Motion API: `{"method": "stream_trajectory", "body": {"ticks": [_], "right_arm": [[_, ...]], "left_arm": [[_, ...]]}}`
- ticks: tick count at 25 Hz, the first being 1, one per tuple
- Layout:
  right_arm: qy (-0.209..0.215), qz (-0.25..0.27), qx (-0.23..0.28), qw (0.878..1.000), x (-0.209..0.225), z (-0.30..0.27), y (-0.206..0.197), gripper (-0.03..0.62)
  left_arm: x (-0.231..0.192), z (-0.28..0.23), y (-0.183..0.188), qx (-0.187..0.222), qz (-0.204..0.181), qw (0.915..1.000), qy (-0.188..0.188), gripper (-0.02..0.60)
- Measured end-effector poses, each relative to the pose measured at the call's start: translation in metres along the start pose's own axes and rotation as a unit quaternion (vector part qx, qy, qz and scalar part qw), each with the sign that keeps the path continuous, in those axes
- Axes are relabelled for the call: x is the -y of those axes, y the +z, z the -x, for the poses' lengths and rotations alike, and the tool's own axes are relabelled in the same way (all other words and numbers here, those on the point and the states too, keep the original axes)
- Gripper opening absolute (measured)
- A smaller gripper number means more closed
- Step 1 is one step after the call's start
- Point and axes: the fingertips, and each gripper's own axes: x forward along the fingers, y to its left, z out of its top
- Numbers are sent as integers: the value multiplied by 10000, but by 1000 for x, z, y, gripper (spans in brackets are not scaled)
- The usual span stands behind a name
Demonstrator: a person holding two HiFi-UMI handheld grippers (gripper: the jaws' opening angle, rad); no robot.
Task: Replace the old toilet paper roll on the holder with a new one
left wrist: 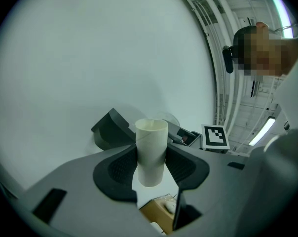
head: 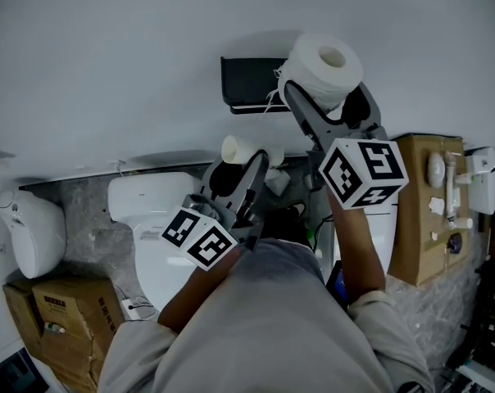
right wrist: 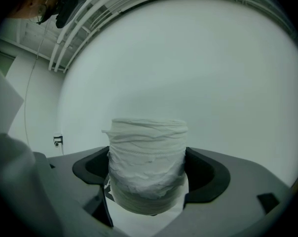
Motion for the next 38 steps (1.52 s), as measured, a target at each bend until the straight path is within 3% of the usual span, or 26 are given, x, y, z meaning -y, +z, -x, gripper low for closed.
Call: {"method": "stream_trajectory", "body": {"ticks": [12, 24, 31, 38], "right_arm": [[-318, -695, 380, 9964, 39, 28, 8, 451], [-557, -1792, 624, 9802, 83, 51, -8, 451], [-548, -3162, 763, 9440, 106, 53, -42, 451], [-508, -4766, 595, 8756, 115, 44, -98, 451]], "left_arm": [[8, -9, -11, -202, 59, 9997, -125, 170], [23, -19, -27, -432, 46, 9986, -306, 170], [26, -20, -31, -530, -3, 9981, -313, 170], [26, -18, -35, -622, -89, 9977, -233, 170]]}}
